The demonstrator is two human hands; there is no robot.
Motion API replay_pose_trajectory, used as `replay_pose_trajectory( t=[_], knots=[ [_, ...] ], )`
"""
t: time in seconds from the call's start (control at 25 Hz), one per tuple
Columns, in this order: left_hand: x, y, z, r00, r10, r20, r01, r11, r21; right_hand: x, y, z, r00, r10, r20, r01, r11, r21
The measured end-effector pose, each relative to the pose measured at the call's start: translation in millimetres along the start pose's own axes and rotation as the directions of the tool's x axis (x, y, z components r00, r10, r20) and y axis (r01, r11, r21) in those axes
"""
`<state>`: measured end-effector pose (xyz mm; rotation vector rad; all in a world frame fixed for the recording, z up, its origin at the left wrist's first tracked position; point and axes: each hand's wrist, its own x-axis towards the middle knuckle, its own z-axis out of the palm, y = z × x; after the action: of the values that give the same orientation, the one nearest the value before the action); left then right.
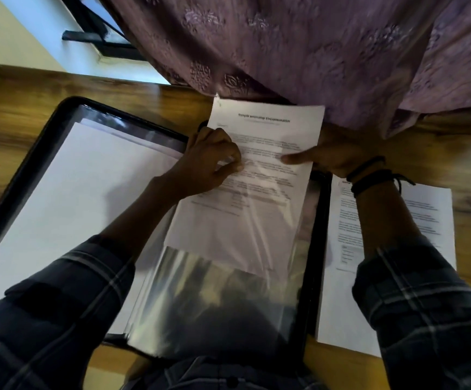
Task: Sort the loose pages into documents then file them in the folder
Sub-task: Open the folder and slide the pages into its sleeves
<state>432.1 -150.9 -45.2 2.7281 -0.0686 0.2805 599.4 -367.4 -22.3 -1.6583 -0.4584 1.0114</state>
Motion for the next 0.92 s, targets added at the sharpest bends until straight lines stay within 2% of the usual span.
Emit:
replay_pose_trajectory(
  t=[0.04, 0.12, 0.16, 0.2, 0.28, 0.32, 0.36, 0.44, 0.56, 0.64, 0.76, 0.92],
  knots=[
    [0.9, 0.7, -2.0, 1.000, -0.009, 0.022, 0.009, 1.000, -0.009, 1.2, -0.2, 1.4, 1.000, -0.002, -0.009, 0.002, 1.000, 0.008],
    [0.6, 2.8, -2.7, 0.998, -0.017, 0.052, 0.018, 1.000, -0.010, 5.9, 1.2, 1.4, 0.980, -0.063, -0.188, 0.074, 0.996, 0.051],
    [-0.7, 3.6, -2.3, 0.998, -0.020, 0.054, 0.021, 1.000, -0.004, 7.5, -1.1, 1.6, 0.971, -0.097, -0.217, 0.088, 0.995, -0.052],
    [-2.5, 3.7, -2.3, 0.998, -0.027, 0.059, 0.027, 1.000, -0.001, 7.1, -4.6, 1.7, 0.984, -0.091, -0.155, 0.057, 0.976, -0.210],
    [-5.4, 4.6, -4.3, 0.995, -0.050, 0.086, 0.052, 0.998, -0.018, 5.2, -9.6, 3.2, 0.997, 0.067, 0.044, -0.037, 0.868, -0.496],
    [-6.2, 5.7, -5.1, 0.992, -0.062, 0.106, 0.065, 0.997, -0.027, 6.2, -11.4, 6.3, 0.997, 0.061, 0.044, -0.024, 0.818, -0.575],
    [-6.6, 7.3, -5.7, 0.989, -0.076, 0.124, 0.080, 0.996, -0.030, 8.3, -14.6, 11.9, 1.000, -0.025, 0.007, 0.024, 0.780, -0.625],
    [-7.1, 10.7, -4.7, 0.986, -0.110, 0.129, 0.112, 0.994, -0.013, 14.1, -17.3, 30.3, 0.984, -0.178, -0.003, 0.128, 0.720, -0.683],
    [-15.3, 14.5, -6.4, 0.988, -0.140, 0.071, 0.140, 0.990, 0.004, 12.6, -17.8, 56.7, 0.977, -0.204, -0.056, 0.086, 0.623, -0.777],
    [-25.3, 17.6, -9.6, 0.988, -0.154, 0.025, 0.153, 0.988, 0.027, 6.8, -15.1, 67.3, 0.983, -0.168, -0.078, 0.049, 0.642, -0.765],
    [-42.7, 26.2, -14.7, 0.977, -0.211, 0.036, 0.210, 0.977, 0.037, -5.9, -5.5, 81.6, 0.993, -0.112, -0.041, 0.035, 0.601, -0.799],
    [-75.2, 39.7, -26.7, 0.964, -0.265, 0.019, 0.264, 0.964, 0.041, -26.5, 6.6, 108.3, 0.939, -0.311, -0.150, 0.093, 0.647, -0.757]
  ],
)
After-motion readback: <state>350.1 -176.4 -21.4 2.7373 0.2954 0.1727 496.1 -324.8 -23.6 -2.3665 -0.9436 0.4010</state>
